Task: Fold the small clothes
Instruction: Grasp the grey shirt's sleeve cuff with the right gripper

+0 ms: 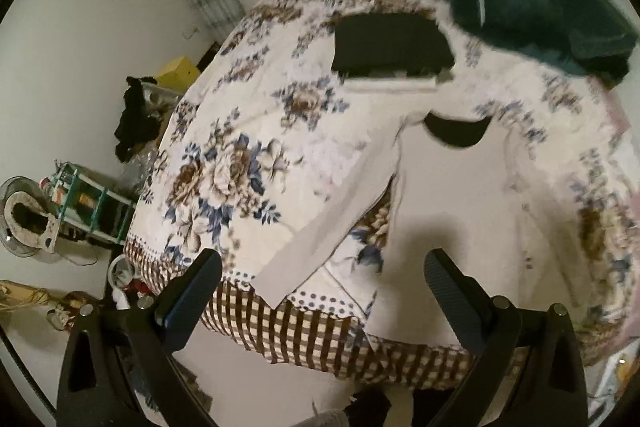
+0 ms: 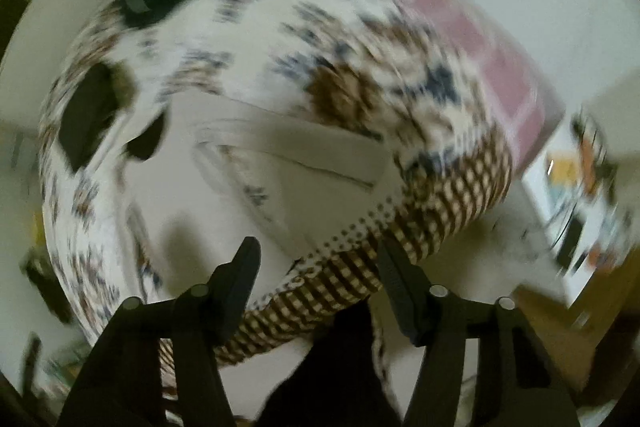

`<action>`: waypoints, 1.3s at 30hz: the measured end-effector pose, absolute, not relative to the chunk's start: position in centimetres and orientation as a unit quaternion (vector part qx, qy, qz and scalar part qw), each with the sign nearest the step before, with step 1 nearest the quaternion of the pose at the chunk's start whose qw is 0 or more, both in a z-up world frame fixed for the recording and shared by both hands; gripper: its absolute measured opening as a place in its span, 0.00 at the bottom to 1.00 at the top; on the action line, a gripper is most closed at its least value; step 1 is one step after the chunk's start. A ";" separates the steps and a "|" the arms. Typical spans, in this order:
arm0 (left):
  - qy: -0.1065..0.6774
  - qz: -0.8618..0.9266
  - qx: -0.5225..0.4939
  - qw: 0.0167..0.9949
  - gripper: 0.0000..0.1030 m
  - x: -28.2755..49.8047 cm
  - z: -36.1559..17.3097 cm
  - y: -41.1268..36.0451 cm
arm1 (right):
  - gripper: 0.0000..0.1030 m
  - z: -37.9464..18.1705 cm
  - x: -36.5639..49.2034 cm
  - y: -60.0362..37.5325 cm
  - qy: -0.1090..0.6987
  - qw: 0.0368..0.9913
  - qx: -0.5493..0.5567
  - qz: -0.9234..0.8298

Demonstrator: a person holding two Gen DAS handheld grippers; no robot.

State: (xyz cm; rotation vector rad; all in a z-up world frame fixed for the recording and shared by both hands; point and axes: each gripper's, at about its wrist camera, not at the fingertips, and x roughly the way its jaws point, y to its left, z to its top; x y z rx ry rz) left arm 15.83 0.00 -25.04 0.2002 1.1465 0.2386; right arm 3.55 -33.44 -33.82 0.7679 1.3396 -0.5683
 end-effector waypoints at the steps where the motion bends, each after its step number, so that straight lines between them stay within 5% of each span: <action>1: 0.546 0.119 0.100 0.823 1.00 16.0 -26.2 -0.1 | 0.61 -37.0 3.4 -35.6 0.593 0.666 0.373 -0.256; 9: 0.620 0.173 0.080 0.761 1.00 18.7 -39.1 -1.7 | 0.62 -59.1 4.4 -45.3 0.561 0.579 0.526 -0.270; 16: 0.644 0.171 0.077 0.742 1.00 20.1 -46.0 -4.0 | 0.64 -67.8 6.3 -46.1 0.536 0.578 0.559 -0.256; 18: 0.644 0.163 0.073 0.744 1.00 20.3 -47.2 -4.6 | 0.41 -67.1 6.9 -45.4 0.520 0.606 0.554 -0.236; 19: 0.645 0.159 0.071 0.744 1.00 20.5 -47.6 -4.8 | 0.06 -66.9 7.3 -45.0 0.522 0.612 0.551 -0.222; 26: 0.647 0.138 0.034 0.750 1.00 20.4 -49.0 -4.7 | 0.07 -60.7 8.2 -45.5 0.493 0.691 0.481 -0.221; 33: 0.648 0.137 0.021 0.749 1.00 20.0 -49.6 -3.1 | 0.09 -60.1 6.4 -47.9 0.519 0.652 0.494 -0.248; 39: 0.651 0.140 0.018 0.746 1.00 19.8 -50.1 -1.2 | 0.58 -63.7 3.4 -49.2 0.470 0.610 0.577 -0.272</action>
